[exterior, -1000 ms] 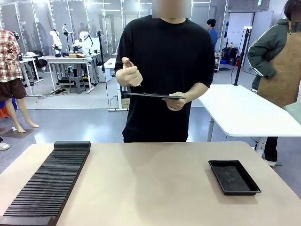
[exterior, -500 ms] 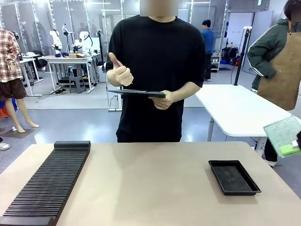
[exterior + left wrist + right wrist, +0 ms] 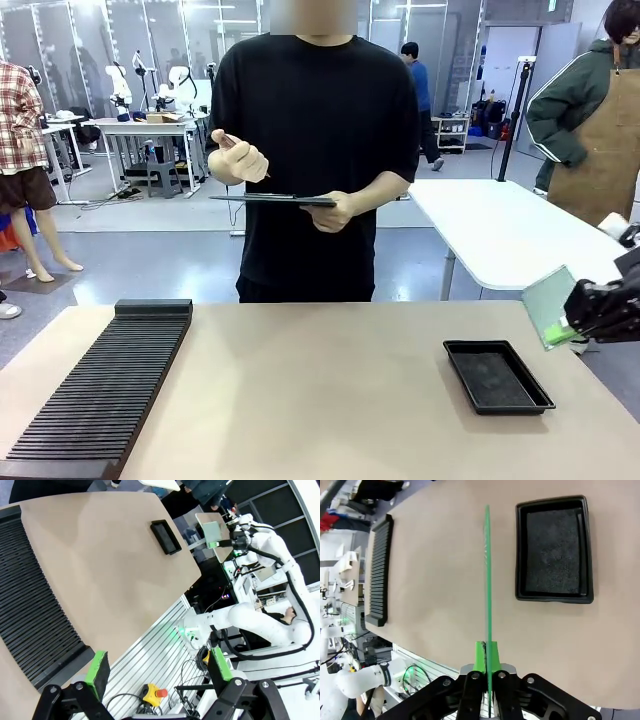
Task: Inspect the PCB.
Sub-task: Place the Blank PCB in the ESD tray.
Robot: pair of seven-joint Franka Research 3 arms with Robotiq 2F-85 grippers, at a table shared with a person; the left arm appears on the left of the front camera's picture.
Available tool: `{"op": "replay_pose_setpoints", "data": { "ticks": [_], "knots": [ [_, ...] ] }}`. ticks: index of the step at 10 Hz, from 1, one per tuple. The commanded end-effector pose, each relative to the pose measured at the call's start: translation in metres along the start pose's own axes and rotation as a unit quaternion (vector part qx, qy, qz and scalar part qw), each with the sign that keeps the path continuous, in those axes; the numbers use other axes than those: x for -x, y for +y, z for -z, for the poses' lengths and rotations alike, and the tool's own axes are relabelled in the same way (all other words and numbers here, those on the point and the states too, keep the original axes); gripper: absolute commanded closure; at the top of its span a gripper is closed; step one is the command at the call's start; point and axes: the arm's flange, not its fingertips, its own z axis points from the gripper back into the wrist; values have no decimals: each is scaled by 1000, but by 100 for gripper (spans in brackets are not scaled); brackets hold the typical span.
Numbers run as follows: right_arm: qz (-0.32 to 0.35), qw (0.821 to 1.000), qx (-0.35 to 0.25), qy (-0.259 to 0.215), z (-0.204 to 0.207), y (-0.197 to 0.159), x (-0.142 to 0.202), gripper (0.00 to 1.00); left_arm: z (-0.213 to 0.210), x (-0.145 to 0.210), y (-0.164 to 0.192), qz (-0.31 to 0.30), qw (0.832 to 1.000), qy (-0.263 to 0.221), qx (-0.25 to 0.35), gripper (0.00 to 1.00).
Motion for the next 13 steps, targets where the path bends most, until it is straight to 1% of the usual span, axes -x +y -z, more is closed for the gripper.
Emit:
{"op": "replay_pose_setpoints", "data": {
  "ticks": [1, 4, 8, 9, 10, 13],
  "knots": [
    [5, 1000, 5, -9, 36, -9, 20, 97, -1, -1, -3, -3, 1000, 5, 0, 0],
    [9, 1000, 13, -1, 68, -14, 13, 97, -1, -1, -3, -3, 1000, 5, 0, 0],
    [1, 999, 42, -5, 111, -35, 7, 97, -1, -1, -3, -3, 1000, 5, 0, 0],
    [-6, 999, 45, -7, 117, -37, 5, 97, -1, -1, -3, -3, 1000, 5, 0, 0],
    [-5, 999, 40, 6, 124, -39, 4, 97, -1, -1, -3, -3, 1000, 5, 0, 0],
    [-5, 999, 47, 2, 136, -41, -2, 97, -1, -1, -3, -3, 1000, 5, 0, 0]
  ]
}}
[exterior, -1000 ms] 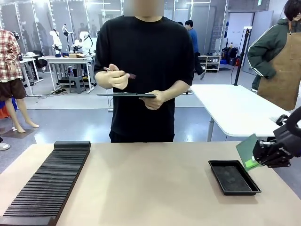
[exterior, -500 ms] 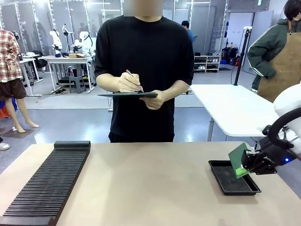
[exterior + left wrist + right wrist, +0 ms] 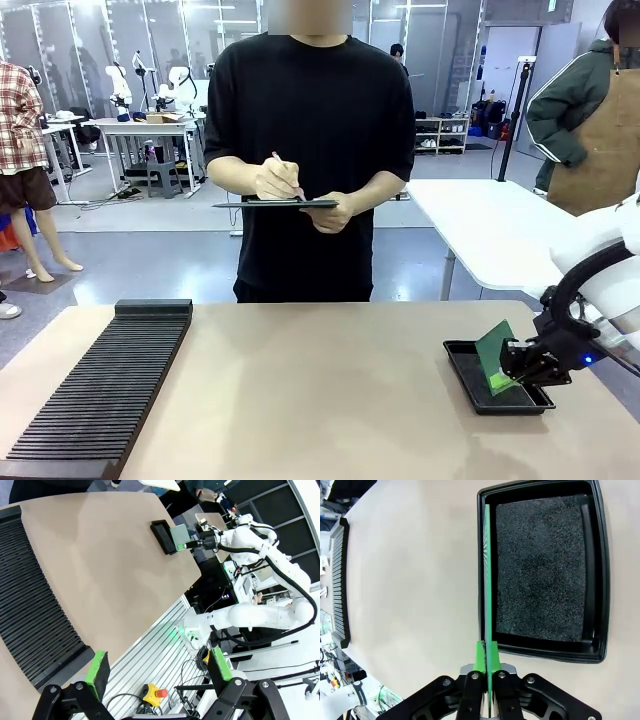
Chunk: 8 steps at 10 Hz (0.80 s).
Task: Inspect the PCB.
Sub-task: Place the Blank PCB in the ESD tray.
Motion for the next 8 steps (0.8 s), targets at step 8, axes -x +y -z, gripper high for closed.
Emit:
{"op": "replay_pose_setpoints", "data": {
  "ticks": [8],
  "knots": [
    [-11, 999, 28, -18, 21, -1, -7, 97, -1, -1, -3, -3, 1000, 5, 0, 0]
  ]
}}
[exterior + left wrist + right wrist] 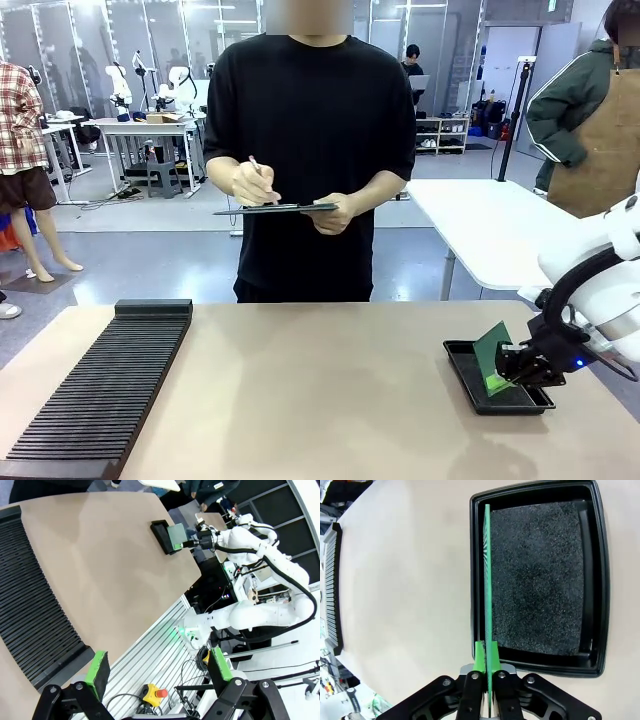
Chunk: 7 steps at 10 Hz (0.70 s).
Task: Inspect the PCB.
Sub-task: Place the Blank PCB in the ESD tray.
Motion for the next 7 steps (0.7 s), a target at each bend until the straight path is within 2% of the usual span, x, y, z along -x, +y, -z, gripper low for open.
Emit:
{"op": "replay_pose_setpoints", "data": {
  "ticks": [1, 5, 6, 7],
  "knots": [
    [-8, 1000, 15, -3, 7, 2, -7, 97, -1, -1, -3, -3, 1000, 5, 0, 0],
    [-18, 999, 26, 6, 7, 11, -20, 97, -1, -1, -3, -3, 1000, 5, 0, 0],
    [-18, 999, 28, 6, 6, 12, -22, 93, -1, -1, -3, -3, 1000, 5, 0, 0],
    [-17, 999, 31, 7, 6, 11, -24, 83, -1, -1, -3, -3, 1000, 5, 0, 0]
  ]
}}
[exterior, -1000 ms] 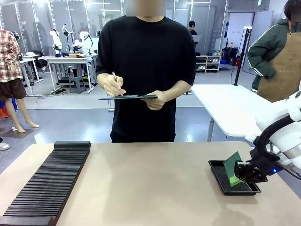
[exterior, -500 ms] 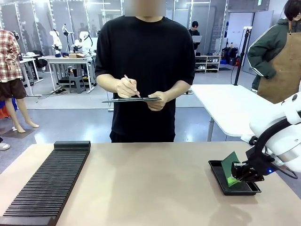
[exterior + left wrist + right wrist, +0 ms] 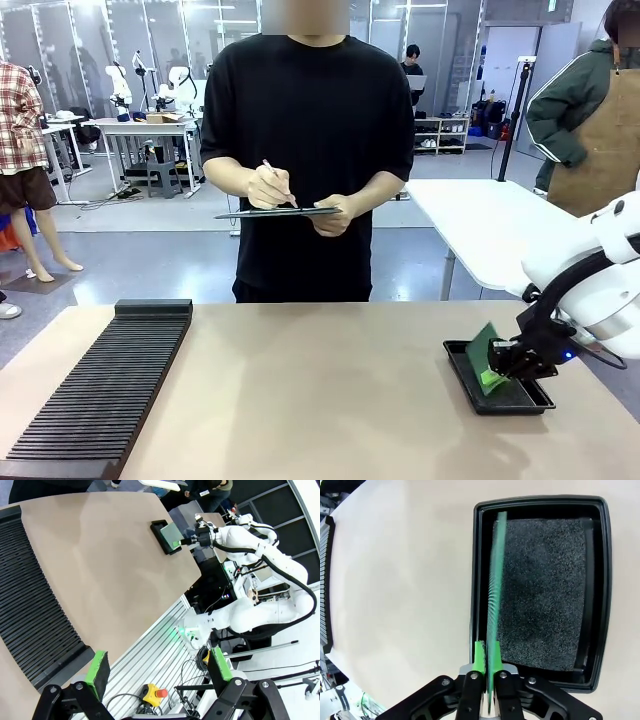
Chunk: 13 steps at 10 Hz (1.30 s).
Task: Inspect the PCB.
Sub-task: Place the Blank PCB in the ESD tray.
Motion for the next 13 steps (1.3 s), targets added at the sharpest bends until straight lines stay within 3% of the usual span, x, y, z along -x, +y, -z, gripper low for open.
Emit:
{"op": "replay_pose_setpoints", "data": {
  "ticks": [1, 5, 6, 8, 9, 10, 13],
  "knots": [
    [14, 1000, 12, 1, 1, 2, -9, 70, -1, -1, -3, -3, 1000, 5, -1, 0],
    [12, 999, 32, -13, -8, -1, -8, 5, -1, -1, -3, -3, 1000, 5, -1, 0],
    [11, 999, 38, -15, -12, -2, -7, 0, -1, -1, -3, -3, 1000, 5, -1, 0],
    [12, 998, 51, -22, -24, -7, -6, 0, -1, -1, -3, -3, 1000, 5, -1, 0],
    [12, 998, 53, -24, -28, -8, -6, 5, -1, -1, -3, -3, 1000, 5, -1, 0],
    [13, 998, 50, -26, -30, -8, -6, 0, -1, -1, -3, -3, 1000, 5, -1, 0],
    [3, 999, 44, -23, -25, -14, -15, 0, -1, -1, -3, -3, 1000, 5, -1, 0]
  ]
}}
